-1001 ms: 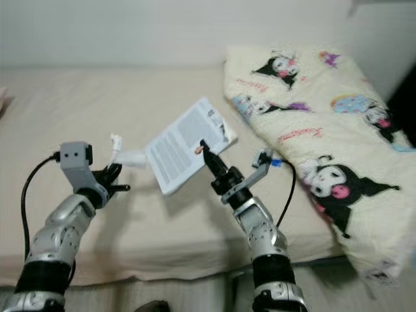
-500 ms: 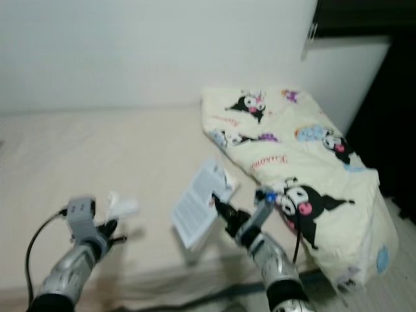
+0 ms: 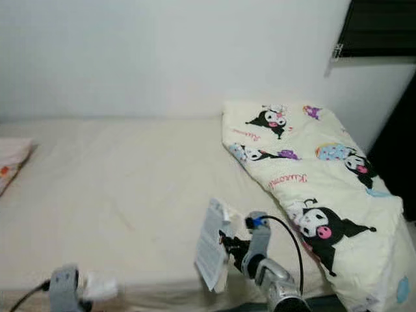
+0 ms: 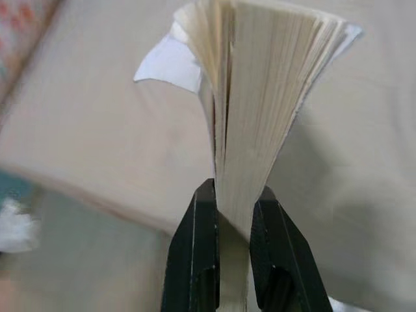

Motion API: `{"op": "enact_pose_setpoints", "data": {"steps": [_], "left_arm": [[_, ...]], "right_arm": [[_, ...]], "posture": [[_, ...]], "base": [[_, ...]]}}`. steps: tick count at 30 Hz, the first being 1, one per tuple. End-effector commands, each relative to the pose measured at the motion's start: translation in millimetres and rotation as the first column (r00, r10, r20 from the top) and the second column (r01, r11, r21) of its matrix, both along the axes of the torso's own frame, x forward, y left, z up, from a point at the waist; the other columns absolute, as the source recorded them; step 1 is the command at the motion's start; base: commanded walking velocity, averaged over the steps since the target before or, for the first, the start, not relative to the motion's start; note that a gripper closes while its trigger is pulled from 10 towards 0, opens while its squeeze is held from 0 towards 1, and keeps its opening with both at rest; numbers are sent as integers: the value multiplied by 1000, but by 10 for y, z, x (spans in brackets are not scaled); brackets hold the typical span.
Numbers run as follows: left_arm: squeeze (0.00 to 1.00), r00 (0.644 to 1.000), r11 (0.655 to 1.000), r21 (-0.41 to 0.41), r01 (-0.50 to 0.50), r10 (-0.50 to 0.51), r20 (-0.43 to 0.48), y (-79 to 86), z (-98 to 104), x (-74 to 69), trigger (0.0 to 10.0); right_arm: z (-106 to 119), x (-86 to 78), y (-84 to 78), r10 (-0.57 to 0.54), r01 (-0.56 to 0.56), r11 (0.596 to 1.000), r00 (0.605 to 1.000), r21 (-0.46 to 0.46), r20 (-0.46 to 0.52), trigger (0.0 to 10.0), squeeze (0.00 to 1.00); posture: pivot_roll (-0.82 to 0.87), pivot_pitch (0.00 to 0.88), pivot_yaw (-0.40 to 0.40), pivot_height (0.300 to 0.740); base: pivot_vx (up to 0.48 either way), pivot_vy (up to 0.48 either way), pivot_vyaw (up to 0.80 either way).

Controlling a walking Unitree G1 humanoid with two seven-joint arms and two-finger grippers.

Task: Clean up the room

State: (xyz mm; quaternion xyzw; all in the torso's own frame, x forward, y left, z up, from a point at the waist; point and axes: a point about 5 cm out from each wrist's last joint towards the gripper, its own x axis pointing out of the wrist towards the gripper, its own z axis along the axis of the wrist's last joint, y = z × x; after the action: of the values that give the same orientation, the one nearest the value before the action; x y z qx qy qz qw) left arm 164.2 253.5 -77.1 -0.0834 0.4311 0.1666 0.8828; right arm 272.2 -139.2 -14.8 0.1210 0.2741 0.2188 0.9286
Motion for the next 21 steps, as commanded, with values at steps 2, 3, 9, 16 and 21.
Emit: {"op": "enact_pose_setpoints", "data": {"steps": [2, 3, 9, 16, 21], "left_arm": [[0, 995, 1000, 0, -9, 9, -96, -41, -105, -197, 10000], [0, 995, 1000, 0, -9, 9, -96, -41, -105, -197, 10000], [0, 993, 998, -41, 37, -41, -110, -260, -151, -156, 10000], [0, 988, 995, -44, 85, -90, -126, -315, -147, -104, 10000], [0, 987, 995, -46, 85, -90, -131, -296, -147, -111, 10000]], "right_arm": [[-75, -37, -2, 3, -6, 994, 1000, -111, -27, 10000, 0], [-75, -37, -2, 3, -6, 994, 1000, -111, -27, 10000, 0], [-155, -80, -106, -39, 23, 973, 997, -230, -66, 10000, 0], [-306, -255, -359, -332, 315, 943, 921, -111, -206, 10000, 0], [-359, -340, -374, -345, 332, 939, 912, -92, -224, 10000, 0]], "posture": [[-83, 0, -15, 706], [-83, 0, -15, 706], [-86, 0, -28, 706], [-83, 0, -33, 706], [-75, 0, -24, 706]], "base": [[0, 0, 756], [0, 0, 756], [0, 0, 756], [0, 0, 743], [0, 0, 735]]}}
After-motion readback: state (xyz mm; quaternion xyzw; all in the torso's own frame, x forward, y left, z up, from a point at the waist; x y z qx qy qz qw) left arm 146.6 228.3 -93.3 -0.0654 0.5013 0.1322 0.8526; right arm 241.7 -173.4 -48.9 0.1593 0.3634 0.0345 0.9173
